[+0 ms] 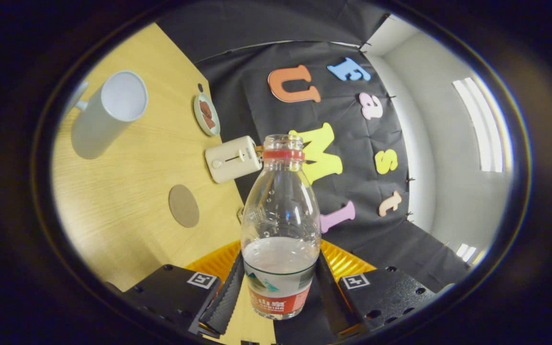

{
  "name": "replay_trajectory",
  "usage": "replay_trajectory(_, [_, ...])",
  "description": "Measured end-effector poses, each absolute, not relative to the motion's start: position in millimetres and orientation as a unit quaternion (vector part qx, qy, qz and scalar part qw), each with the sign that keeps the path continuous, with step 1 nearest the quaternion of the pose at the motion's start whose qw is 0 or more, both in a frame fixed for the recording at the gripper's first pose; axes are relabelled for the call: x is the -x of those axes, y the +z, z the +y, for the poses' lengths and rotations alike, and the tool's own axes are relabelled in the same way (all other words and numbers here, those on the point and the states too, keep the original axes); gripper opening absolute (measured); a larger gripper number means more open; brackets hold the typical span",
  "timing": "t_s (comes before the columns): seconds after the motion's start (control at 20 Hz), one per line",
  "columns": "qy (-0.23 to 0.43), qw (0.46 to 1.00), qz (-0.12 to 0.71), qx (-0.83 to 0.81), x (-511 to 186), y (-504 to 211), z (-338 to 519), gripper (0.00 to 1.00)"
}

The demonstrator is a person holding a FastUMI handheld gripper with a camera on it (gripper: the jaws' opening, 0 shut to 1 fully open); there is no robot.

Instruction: Take the bottle from table, then pour the juice into the cup, finally place the bottle on the coaster

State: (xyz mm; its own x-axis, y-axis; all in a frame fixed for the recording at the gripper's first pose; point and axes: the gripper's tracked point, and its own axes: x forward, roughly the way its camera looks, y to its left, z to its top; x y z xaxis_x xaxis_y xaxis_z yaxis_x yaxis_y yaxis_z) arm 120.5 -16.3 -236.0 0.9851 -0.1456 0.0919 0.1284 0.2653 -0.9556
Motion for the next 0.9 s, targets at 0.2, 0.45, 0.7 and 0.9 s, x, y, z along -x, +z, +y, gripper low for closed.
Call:
replay_trajectory(0.2, [-0.087, 0.761, -0.009, 0.643, -119.7, -227.8, -4.4, 0.8])
replay_trajectory(0.45, [-0.082, 0.742, -0.026, 0.665, -115.7, -222.7, 7.9, 0.8])
replay_trajectory(0.7, [-0.074, 0.717, -0.039, 0.692, -112.5, -221.8, 23.2, 0.8])
replay_trajectory(0.9, [-0.064, 0.71, -0.045, 0.7, -107.1, -225.5, 33.9, 0.8])
